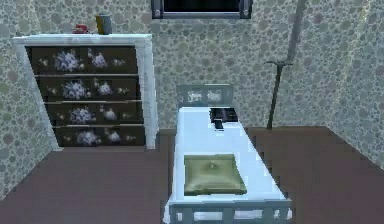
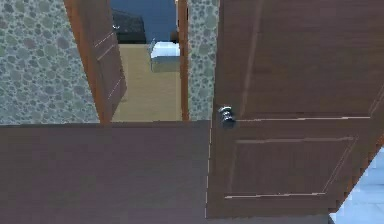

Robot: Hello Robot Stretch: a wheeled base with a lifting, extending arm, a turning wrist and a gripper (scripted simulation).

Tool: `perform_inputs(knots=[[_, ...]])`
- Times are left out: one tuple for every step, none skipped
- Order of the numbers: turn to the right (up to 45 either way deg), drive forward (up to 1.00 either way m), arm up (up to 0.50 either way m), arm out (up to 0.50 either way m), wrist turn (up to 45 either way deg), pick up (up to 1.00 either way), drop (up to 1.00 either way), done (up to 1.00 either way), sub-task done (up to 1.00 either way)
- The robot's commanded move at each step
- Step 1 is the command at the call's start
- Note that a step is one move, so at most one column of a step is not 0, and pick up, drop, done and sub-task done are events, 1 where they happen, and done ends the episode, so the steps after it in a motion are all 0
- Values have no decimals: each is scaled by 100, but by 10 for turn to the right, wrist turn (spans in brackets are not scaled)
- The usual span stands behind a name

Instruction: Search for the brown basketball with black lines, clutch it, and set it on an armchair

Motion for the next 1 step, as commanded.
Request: perform_inputs(knots=[[450, 0, 0, 0, 0, 0, 0, 0, 0]])
